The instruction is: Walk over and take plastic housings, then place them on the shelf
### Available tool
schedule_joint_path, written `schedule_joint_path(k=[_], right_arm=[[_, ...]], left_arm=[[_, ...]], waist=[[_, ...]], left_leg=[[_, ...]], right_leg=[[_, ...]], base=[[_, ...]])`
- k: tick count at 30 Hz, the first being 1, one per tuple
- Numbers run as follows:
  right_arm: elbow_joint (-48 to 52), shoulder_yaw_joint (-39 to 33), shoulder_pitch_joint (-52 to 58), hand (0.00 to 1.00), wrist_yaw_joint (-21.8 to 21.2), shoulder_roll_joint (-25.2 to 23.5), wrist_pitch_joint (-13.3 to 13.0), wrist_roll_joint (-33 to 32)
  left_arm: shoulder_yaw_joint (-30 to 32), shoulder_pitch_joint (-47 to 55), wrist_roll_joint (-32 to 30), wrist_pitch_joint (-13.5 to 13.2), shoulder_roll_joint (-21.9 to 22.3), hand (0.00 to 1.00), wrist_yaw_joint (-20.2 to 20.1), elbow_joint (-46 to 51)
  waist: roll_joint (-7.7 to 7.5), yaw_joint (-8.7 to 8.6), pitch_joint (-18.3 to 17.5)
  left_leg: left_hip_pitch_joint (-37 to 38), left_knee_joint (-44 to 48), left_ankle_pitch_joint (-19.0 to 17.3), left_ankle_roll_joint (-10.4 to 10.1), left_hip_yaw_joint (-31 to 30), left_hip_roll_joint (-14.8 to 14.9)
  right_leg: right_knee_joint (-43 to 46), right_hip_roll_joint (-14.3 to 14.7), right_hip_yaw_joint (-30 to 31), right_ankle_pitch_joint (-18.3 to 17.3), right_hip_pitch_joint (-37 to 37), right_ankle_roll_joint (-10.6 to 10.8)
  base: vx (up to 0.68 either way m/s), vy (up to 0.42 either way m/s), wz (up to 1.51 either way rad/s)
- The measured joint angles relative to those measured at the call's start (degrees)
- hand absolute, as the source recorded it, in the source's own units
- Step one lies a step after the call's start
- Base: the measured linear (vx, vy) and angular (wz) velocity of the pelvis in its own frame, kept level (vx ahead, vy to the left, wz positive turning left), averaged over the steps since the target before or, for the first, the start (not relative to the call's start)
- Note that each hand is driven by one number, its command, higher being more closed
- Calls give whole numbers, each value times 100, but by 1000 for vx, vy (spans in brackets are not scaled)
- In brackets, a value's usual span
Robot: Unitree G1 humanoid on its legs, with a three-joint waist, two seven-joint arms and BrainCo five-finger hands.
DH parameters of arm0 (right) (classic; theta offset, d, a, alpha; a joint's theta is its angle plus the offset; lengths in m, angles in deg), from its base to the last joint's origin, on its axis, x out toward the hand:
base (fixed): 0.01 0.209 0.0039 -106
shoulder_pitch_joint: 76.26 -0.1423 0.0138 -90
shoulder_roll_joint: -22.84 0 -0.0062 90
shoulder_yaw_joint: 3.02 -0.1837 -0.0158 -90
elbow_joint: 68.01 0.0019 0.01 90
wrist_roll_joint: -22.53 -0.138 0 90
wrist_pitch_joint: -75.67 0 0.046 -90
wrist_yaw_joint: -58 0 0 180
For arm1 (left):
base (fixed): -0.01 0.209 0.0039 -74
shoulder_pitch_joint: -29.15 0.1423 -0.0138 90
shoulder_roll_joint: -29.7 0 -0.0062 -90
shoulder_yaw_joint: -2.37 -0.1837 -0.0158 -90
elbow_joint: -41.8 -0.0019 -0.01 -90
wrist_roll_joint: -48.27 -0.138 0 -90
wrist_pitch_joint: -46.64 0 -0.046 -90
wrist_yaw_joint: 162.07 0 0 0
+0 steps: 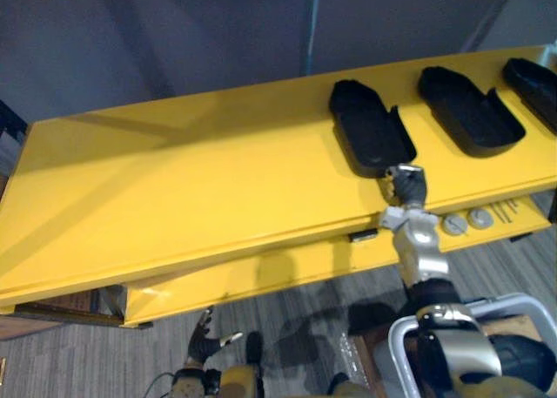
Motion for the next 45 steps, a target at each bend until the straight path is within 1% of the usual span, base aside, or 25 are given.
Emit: schedule_joint_path(k=[1,3,5,7,8,9,10,12,13,17,19,20,21,24,27,29,30,31,33,34,36,38,39,43,45], right_arm=[[1,39,-6,100,-20,0,1,2],[1,93,-42,100,-21,0,16,3],[2,131,-114,100,-25,5,111,7],[11,131,-152,100,-74,20,193,16],[17,130,-152,100,-105,23,209,17],[41,131,-151,100,-132,27,227,34],[78,132,-151,100,-132,26,229,84],[305,150,-130,100,-126,28,246,248],[413,150,-99,100,-123,28,266,258],[1826,157,513,100,-98,32,288,480],[2463,156,909,100,-86,31,288,512],[2828,152,1190,100,-85,30,286,512],[3154,107,1440,0,-90,31,284,501],[3597,49,1922,0,-140,28,284,452],[3883,34,2561,0,-196,-61,240,437],[3890,35,3056,0,-253,-254,-20,449],[3888,39,3302,0,-270,-378,-195,451],[3888,32,3569,0,-291,-564,-497,448],[3881,-5,3661,0,-263,-589,-624,447],[3819,-72,3657,0,-231,-583,-678,405],[3782,-97,3661,0,-174,-586,-728,212],[3652,-177,3660,0,-82,-598,-794,199],[3531,-240,3661,0,9,-601,-825,121],[3351,-463,3668,0,27,-737,-856,-8],[3335,-487,3669,0,21,-770,-856,-3]], left_arm=[[-10,-35,0,-16,-2,0,2,-25],[-95,-68,3,93,-16,0,0,50],[-387,-81,53,713,-72,0,-139,474],[-526,-182,258,1347,-60,0,-410,752],[-526,-215,297,1514,-61,0,-481,810],[-520,-294,352,1758,-76,0,-586,890],[-519,-326,441,1851,-82,0,-644,913],[-518,-452,547,2154,-104,0,-782,970],[-518,-476,587,2214,-115,0,-822,998],[-516,-645,691,2376,-218,0,-966,1091],[-512,-675,689,2408,-255,0,-977,1093],[-504,-693,682,2417,-277,0,-984,1095],[-502,-693,672,2431,-290,0,-1027,1095],[-509,-718,623,2485,-286,0,-1150,1121],[-516,-619,607,2494,-275,0,-1183,1116],[-511,-490,406,2250,-216,0,-1086,777],[-503,-370,353,2058,-167,0,-990,568],[-499,-141,151,1697,-91,0,-740,374],[-461,52,86,1475,-9,0,-597,408],[-476,88,-6,1385,-34,0,-512,411],[-476,127,0,1343,-48,0,-503,411],[-472,141,68,1361,-58,0,-513,413],[-468,142,189,1427,-60,0,-518,415],[-388,148,576,1716,-55,0,-562,404],[-153,166,883,1807,-44,0,-586,321]], waist=[[-8,1,49],[-7,5,132],[4,2,147],[5,-6,148],[5,-8,148],[10,-22,147],[18,-33,144],[35,-100,145],[35,-111,145],[35,-141,141],[25,-194,135],[10,-264,114],[9,-328,112],[6,-443,82],[-11,-446,-74],[-57,-451,-219],[-80,-454,-271],[-102,-469,-297],[-103,-483,-298],[-81,-435,-320],[-51,-426,-370],[-38,-424,-385],[-39,-424,-386],[-45,-426,-390],[-51,-425,-394]], left_leg=[[52,0,-5,-7,3,0],[131,0,-10,-13,6,2],[138,0,-10,-12,12,1],[134,0,-10,-13,17,2],[129,0,-10,-13,19,3],[109,1,-10,-13,26,12],[89,2,-10,-12,30,20],[52,3,-9,-12,55,33],[56,3,-12,-16,60,34],[94,5,-29,-41,228,65],[161,4,-44,-61,315,81],[194,4,-45,-64,373,89],[217,3,-47,-66,410,106],[310,1,-62,-85,571,152],[360,0,-134,-125,689,242],[359,0,-145,-140,698,269],[360,0,-153,-151,703,290],[360,0,-156,-156,716,318],[348,0,-155,-156,742,343],[358,0,-155,-156,776,347],[356,0,-158,-155,807,343],[350,0,-161,-149,815,333],[349,0,-163,-147,815,329],[343,0,-167,-152,803,305],[344,0,-167,-152,772,300]], right_leg=[[0,-1,3,2,48,4],[-1,-1,5,2,119,5],[-4,-6,9,-8,120,15],[-8,-9,14,-20,106,22],[-9,-8,17,-21,95,23],[-9,-6,27,-20,71,27],[-8,-6,32,-18,50,32],[-13,-9,66,18,12,88],[-15,-10,78,18,12,88],[-32,-2,202,22,-25,90],[-26,-1,314,23,-12,89],[-23,0,370,24,-7,89],[-18,8,414,25,-7,91],[6,30,575,32,-19,97],[16,110,762,35,-85,87],[14,148,778,22,-95,66],[12,166,784,17,-97,58],[8,186,791,13,-100,51],[8,194,787,14,-107,50],[4,195,805,15,-112,48],[1,188,831,15,-130,48],[2,180,840,16,-141,49],[1,178,838,17,-140,50],[-4,178,801,30,-134,55],[-24,180,775,29,-104,54]], base=[[6,-2,-3],[-6,-3,-4],[0,0,0],[0,0,0],[0,0,0],[0,0,0],[8,-27,-4],[20,-20,-5],[31,-13,-8],[29,-22,-15],[25,-11,-23],[10,-7,-25],[-1,-10,-24],[-39,4,-32],[-36,-8,-28],[-4,-29,-8],[6,-40,-3],[3,-41,-3],[-2,-20,0],[-21,-6,-4],[-5,8,-7],[5,5,-2],[0,0,0],[0,0,0],[25,-8,7]])
